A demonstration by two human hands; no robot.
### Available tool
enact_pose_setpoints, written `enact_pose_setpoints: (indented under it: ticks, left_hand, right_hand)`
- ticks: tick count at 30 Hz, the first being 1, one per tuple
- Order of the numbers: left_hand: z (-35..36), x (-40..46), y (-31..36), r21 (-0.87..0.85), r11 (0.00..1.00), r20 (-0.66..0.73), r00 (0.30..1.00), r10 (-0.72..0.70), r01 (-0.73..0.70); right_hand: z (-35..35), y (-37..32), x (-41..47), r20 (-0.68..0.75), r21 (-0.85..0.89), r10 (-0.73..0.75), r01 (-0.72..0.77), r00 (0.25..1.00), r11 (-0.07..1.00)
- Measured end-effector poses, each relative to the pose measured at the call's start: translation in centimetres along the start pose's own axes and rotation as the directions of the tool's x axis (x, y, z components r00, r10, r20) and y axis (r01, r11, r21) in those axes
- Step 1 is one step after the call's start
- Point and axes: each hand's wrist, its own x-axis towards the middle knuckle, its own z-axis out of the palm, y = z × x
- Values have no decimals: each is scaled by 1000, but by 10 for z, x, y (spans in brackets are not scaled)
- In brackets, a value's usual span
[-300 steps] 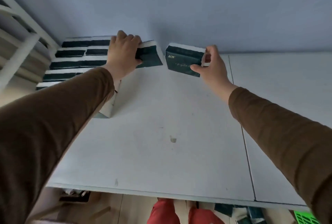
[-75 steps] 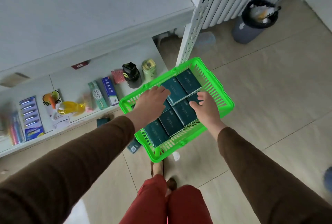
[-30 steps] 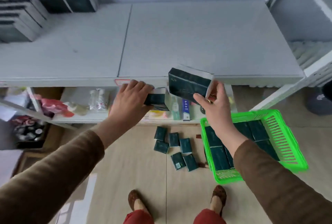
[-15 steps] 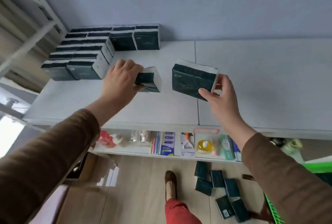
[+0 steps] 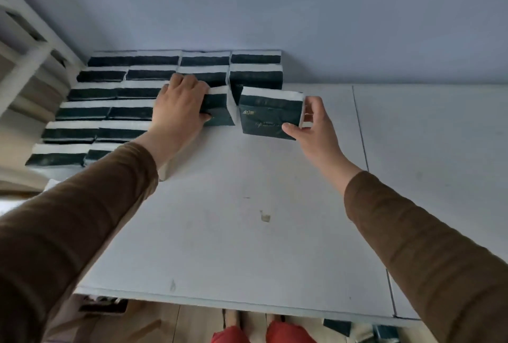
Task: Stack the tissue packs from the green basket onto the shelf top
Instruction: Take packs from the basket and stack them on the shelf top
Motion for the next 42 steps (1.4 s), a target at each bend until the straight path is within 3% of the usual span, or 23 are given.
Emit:
enact_pose_setpoints:
  ticks: [6, 11, 16, 19, 24, 32, 42]
  left_hand:
    - [21, 27, -16, 32, 997, 41, 997, 68, -69]
    - [24, 28, -29, 4, 995, 7, 995, 96, -96]
    - [21, 33, -33, -1, 996, 63, 994, 92, -92]
    - [18, 30, -29, 9, 996, 88, 992, 88, -89]
    - [12, 9, -12, -36, 990, 16, 991, 134, -134]
    - [-7, -56, 78, -118, 954, -87, 960, 267, -276]
    - [-26, -181, 284, -297, 895, -65, 942, 329, -334]
  right_hand:
    - [35, 4, 29, -29, -85, 8, -11, 1000, 996]
    - [57, -3, 34, -130, -57, 41, -48, 991, 997]
    - [69, -8, 36, -222, -94, 79, -102, 972, 990]
    - [68, -12, 32, -198, -90, 134, -154, 971, 984]
    - [51, -19, 0, -233, -86, 163, -187, 959, 979]
    - [-27, -23, -98, -188, -334, 12, -75, 982, 939]
    - [-205, 37, -276, -184, -523, -16, -85, 983, 848]
